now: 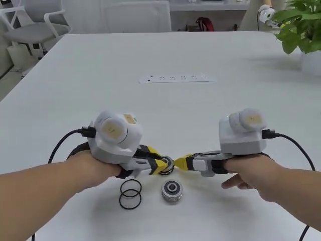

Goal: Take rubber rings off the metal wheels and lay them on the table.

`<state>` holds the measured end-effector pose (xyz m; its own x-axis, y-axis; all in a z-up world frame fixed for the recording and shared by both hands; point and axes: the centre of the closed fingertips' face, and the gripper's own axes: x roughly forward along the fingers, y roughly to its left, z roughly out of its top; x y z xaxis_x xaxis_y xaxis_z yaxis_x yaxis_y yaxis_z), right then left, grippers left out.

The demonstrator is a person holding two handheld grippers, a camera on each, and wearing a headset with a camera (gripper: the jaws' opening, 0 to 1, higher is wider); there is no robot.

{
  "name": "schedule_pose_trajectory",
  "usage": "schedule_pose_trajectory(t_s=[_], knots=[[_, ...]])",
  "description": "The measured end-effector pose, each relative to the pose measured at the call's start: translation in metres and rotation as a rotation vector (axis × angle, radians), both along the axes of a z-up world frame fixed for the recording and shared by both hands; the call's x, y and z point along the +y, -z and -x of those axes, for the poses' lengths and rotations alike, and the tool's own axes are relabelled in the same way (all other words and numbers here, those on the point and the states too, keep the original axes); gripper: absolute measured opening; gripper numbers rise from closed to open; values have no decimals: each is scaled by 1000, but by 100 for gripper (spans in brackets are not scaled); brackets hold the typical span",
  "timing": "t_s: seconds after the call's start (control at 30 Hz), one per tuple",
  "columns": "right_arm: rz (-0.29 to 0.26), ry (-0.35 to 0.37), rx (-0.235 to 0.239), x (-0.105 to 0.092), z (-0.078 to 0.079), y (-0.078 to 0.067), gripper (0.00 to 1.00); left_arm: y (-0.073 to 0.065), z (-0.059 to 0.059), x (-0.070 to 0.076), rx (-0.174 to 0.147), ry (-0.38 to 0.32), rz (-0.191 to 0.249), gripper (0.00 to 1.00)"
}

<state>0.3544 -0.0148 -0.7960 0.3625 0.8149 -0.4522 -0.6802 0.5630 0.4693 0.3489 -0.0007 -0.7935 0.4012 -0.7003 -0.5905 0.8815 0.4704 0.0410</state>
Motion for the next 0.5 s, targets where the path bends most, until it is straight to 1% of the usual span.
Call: schedule_pose_trajectory(t_s=[0.1, 0.13, 0.3, 0.5], knots=[[-14, 15, 3, 1, -1, -1, 0, 0, 0, 0, -5, -9, -3, 12], [-13, 13, -4, 2, 0, -2, 0, 0, 0, 0, -6, -10, -4, 12], [-15, 6, -10, 4, 1, -4, 0, 0, 1, 0, -8, -13, -14, 12], [-33, -2, 1, 7, 3, -5, 0, 0, 1, 0, -11, -11, -30, 11]])
